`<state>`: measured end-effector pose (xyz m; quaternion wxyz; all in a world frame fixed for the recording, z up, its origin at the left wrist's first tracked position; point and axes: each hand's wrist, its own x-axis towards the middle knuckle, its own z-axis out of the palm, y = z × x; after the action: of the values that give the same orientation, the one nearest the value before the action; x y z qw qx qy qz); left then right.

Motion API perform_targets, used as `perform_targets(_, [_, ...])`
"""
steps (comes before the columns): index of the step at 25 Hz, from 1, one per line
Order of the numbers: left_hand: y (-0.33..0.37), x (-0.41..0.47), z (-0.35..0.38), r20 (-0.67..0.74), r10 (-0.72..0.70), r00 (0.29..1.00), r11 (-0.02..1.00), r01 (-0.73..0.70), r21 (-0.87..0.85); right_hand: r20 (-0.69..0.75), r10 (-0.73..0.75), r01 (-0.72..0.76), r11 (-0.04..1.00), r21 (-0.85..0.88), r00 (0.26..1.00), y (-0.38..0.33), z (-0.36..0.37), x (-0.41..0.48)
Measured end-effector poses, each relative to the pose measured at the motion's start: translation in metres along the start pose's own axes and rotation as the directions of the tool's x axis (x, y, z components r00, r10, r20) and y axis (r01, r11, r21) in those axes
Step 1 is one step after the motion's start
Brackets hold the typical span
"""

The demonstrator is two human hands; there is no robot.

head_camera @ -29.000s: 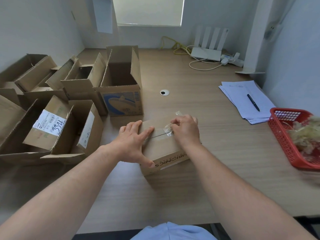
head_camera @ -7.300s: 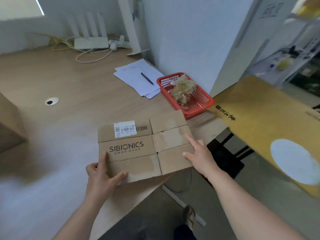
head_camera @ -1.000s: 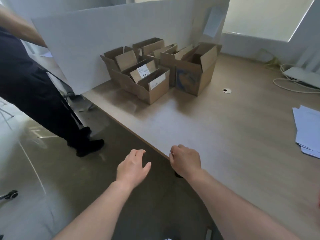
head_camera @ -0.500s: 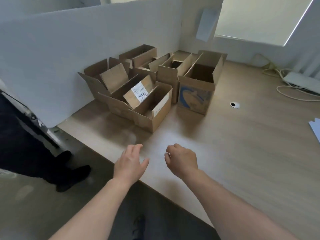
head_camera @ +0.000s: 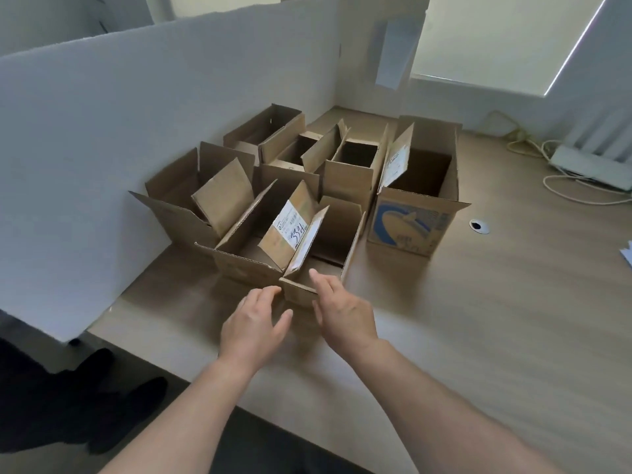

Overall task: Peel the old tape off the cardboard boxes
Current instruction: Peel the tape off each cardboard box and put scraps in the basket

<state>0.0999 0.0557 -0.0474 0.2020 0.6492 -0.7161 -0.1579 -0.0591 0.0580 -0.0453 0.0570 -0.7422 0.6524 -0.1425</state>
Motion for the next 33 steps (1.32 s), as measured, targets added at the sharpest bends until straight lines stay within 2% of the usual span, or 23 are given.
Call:
perform_targets(4, [0.015,0.011,0.001,-0.069,0.009,0.998,0.991,-0.018,-0.129,0.062,0.031,-0.028,0.999,-0.044,0.998,0.018,-0.002,0.004])
perform_targets(10, [0.056,0.033,0.009,-0.118,0.045,0.992,0.969,-0.072,-0.237,-0.007,0.177,-0.177,0.981,-0.075,0.984,0.066,-0.026,-0.010])
perform_targets(14, [0.095,0.038,0.026,-0.136,0.163,0.977,0.953,-0.192,-0.234,-0.054,0.342,-0.345,0.936,-0.070,0.938,0.113,-0.046,-0.033])
perform_targets(16, [0.109,0.037,0.035,-0.156,0.282,0.947,0.945,-0.302,-0.126,-0.059,0.387,-0.390,0.919,-0.062,0.920,0.131,-0.053,-0.043])
perform_targets(18, [0.115,0.034,0.043,-0.096,0.404,0.910,0.915,-0.400,0.056,-0.041,0.391,-0.393,0.917,-0.069,0.919,0.139,-0.055,-0.049])
perform_targets(19, [0.117,0.030,0.047,-0.057,0.436,0.898,0.898,-0.430,0.095,-0.023,0.382,-0.382,0.921,-0.079,0.924,0.141,-0.055,-0.051])
perform_targets(22, [0.119,0.020,0.053,0.016,0.427,0.904,0.902,-0.427,0.062,0.023,0.335,-0.332,0.940,-0.080,0.942,0.141,-0.051,-0.050])
perform_targets(24, [0.112,0.016,0.056,-0.062,0.465,0.883,0.885,-0.464,0.032,0.015,0.302,-0.301,0.952,-0.060,0.953,0.139,-0.049,-0.046])
perform_targets(27, [0.100,0.014,0.055,-0.260,0.557,0.789,0.829,-0.547,0.116,0.019,0.265,-0.264,0.964,-0.043,0.964,0.136,-0.042,-0.042])
perform_targets(29, [0.094,0.019,0.051,-0.258,0.505,0.824,0.863,-0.473,0.180,0.119,0.280,-0.276,0.960,-0.052,0.953,0.130,-0.034,-0.036])
perform_targets(31, [0.093,0.028,0.046,-0.088,0.398,0.913,0.882,-0.355,0.310,0.260,0.313,-0.297,0.950,-0.100,0.913,0.125,-0.023,-0.029])
perform_targets(33, [0.095,0.041,0.045,0.053,0.287,0.956,0.854,-0.281,0.437,0.366,0.354,-0.329,0.935,-0.130,0.861,0.126,-0.017,-0.022])
